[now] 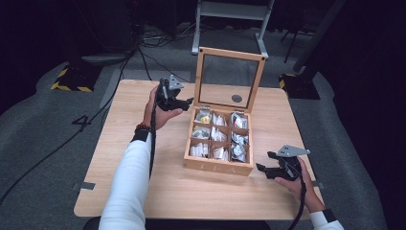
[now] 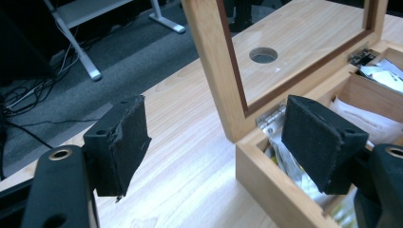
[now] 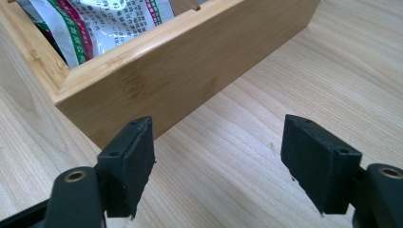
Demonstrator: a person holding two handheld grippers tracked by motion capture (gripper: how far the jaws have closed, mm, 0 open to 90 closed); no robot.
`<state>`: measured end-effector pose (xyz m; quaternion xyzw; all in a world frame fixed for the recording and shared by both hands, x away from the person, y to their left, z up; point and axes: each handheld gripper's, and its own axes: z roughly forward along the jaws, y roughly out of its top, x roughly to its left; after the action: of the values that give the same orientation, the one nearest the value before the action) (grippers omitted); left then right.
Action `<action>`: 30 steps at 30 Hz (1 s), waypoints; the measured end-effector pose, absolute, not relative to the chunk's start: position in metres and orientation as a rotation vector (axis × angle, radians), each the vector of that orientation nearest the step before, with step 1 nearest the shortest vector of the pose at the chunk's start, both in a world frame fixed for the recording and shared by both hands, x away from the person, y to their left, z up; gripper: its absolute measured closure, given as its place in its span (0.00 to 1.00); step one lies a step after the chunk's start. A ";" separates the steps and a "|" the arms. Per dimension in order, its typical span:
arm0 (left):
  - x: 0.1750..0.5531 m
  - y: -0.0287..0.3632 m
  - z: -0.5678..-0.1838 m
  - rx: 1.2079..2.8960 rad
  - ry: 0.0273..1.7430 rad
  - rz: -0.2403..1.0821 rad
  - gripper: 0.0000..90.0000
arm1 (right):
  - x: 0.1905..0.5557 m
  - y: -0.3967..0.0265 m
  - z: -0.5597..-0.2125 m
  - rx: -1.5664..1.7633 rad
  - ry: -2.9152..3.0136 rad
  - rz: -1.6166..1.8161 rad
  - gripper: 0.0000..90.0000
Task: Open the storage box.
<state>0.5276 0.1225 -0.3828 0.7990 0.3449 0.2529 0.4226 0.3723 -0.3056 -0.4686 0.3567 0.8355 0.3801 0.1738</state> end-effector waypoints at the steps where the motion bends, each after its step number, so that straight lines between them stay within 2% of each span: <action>1: 0.525 0.125 -0.383 1.994 0.863 0.626 0.27 | 0.372 -0.306 -0.468 1.011 2.368 1.077 0.31; 16: 0.485 0.151 -0.405 2.093 0.789 0.597 0.21 | 0.372 -0.303 -0.467 1.005 2.365 1.077 0.31; 30: 0.451 0.162 -0.429 2.191 0.775 0.595 0.21 | 0.372 -0.303 -0.467 1.005 2.363 1.072 0.31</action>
<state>0.4513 0.1615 -0.4289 0.8511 0.3011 0.2312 0.3628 0.3722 -0.3028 -0.4668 0.3553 0.8356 0.3790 0.1788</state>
